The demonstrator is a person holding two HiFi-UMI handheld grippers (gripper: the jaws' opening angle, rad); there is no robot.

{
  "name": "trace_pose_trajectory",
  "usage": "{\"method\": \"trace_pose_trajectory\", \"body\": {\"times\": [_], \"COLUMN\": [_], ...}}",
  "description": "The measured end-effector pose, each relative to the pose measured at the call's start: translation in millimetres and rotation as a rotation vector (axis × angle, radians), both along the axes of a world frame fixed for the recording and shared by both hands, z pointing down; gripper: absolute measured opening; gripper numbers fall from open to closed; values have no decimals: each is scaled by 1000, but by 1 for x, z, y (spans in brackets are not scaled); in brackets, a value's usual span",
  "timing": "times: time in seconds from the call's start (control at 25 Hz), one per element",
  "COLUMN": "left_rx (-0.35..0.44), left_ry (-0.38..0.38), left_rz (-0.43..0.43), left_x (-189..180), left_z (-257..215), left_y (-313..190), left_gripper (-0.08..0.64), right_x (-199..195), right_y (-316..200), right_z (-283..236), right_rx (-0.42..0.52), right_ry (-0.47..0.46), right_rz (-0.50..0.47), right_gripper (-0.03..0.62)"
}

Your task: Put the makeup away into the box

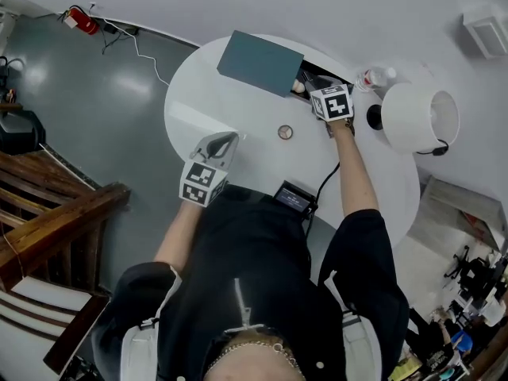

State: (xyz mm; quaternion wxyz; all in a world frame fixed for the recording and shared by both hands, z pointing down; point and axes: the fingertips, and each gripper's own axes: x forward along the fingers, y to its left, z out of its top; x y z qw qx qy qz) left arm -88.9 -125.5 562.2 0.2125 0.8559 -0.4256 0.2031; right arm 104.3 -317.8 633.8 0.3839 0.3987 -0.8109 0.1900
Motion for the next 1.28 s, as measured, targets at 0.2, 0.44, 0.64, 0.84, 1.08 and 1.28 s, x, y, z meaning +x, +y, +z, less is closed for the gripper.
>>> {"method": "trace_pose_trajectory", "body": {"times": [0.2, 0.44, 0.64, 0.84, 1.08, 1.28], "left_rx": [15, 32, 37, 30, 21, 20], "left_ry": [11, 23, 25, 24, 21, 18], "left_rz": [34, 82, 114, 131, 139, 134], "left_x": [11, 22, 30, 35, 38, 36], "left_z": [-5, -10, -9, -7, -3, -3], "left_y": [-5, -9, -6, -1, 3, 5], "left_gripper": [15, 15, 15, 15, 15, 15], "right_x": [-6, -4, -11, -25, -43, -53], "right_y": [32, 65, 97, 127, 154, 167], "right_z": [-19, -20, -4, 17, 42, 64], "right_rx": [50, 55, 32, -9, -63, -106], "right_ry": [-42, -60, -30, -24, 22, 92], "right_rz": [-22, -9, -79, -126, -220, -292], "right_gripper": [117, 117, 118, 156, 201, 224]}}
